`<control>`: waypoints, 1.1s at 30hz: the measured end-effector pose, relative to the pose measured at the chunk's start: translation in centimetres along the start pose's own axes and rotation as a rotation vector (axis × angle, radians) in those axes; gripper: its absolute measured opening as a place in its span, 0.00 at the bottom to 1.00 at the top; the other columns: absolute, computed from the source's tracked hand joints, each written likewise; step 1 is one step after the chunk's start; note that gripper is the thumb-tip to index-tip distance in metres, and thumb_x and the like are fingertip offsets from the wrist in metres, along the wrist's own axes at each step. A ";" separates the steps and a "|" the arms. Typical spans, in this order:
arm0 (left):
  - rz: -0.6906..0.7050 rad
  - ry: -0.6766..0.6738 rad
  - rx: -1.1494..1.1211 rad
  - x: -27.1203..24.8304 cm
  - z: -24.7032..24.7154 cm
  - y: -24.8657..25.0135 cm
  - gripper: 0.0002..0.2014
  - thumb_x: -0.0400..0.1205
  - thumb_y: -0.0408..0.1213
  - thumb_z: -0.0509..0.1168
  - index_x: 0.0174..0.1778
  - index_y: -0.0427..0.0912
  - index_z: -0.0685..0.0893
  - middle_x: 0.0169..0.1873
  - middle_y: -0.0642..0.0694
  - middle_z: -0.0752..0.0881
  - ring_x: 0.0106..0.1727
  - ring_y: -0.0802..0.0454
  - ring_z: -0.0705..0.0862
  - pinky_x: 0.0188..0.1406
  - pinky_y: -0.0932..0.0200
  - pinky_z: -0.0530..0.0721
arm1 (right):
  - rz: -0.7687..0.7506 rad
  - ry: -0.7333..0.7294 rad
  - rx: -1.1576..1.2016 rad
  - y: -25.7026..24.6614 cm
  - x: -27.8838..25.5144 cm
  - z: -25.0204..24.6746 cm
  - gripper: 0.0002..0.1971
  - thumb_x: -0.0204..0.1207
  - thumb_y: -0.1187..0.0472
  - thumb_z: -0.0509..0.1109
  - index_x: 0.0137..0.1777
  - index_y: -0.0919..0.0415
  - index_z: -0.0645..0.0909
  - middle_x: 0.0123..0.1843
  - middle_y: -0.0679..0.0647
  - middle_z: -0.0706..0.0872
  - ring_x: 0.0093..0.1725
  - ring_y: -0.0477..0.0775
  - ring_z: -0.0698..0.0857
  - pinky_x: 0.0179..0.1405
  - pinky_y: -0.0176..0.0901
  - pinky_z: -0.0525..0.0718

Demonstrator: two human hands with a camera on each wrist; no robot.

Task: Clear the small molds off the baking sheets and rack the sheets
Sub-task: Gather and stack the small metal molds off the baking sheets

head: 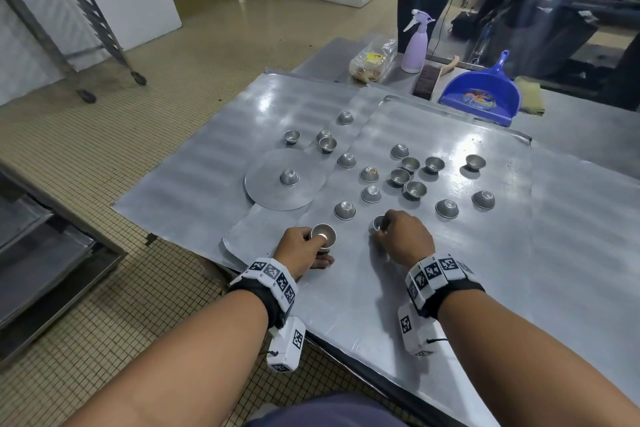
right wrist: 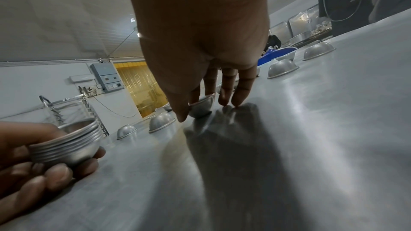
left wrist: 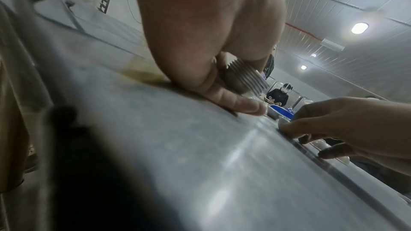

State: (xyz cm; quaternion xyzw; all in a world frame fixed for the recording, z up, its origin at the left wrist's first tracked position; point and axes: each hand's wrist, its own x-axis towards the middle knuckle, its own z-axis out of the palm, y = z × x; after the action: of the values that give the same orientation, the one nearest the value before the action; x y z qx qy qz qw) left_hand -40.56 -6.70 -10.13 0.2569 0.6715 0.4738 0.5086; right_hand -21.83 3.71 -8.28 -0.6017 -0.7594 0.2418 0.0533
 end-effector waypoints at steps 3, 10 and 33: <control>-0.010 -0.009 -0.004 -0.1 -0.1 0.2 0.09 0.85 0.27 0.62 0.52 0.23 0.83 0.37 0.31 0.85 0.30 0.42 0.91 0.33 0.54 0.90 | 0.021 0.012 0.083 -0.1 -0.5 0.2 0.19 0.72 0.53 0.70 0.64 0.52 0.78 0.60 0.53 0.87 0.61 0.61 0.84 0.56 0.50 0.81; -0.007 -0.002 0.020 -0.3 0.0 0.6 0.08 0.84 0.27 0.63 0.50 0.25 0.84 0.37 0.31 0.86 0.30 0.43 0.90 0.32 0.55 0.89 | -0.038 0.027 0.122 -0.1 -2.1 0.1 0.14 0.70 0.56 0.73 0.57 0.53 0.83 0.55 0.53 0.87 0.56 0.60 0.84 0.53 0.51 0.82; 0.000 -0.088 -0.278 -0.9 5.9 5.9 0.15 0.83 0.43 0.63 0.42 0.34 0.88 0.36 0.36 0.88 0.34 0.44 0.86 0.36 0.50 0.87 | -0.314 0.143 0.294 -2.0 -3.9 -2.5 0.31 0.69 0.41 0.78 0.72 0.44 0.77 0.60 0.46 0.90 0.58 0.53 0.87 0.57 0.53 0.84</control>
State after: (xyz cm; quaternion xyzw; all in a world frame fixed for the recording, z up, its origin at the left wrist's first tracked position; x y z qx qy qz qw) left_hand -35.55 -2.73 -4.61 0.2045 0.5766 0.5503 0.5682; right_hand -21.62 0.53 -4.38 -0.4774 -0.7946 0.2956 0.2310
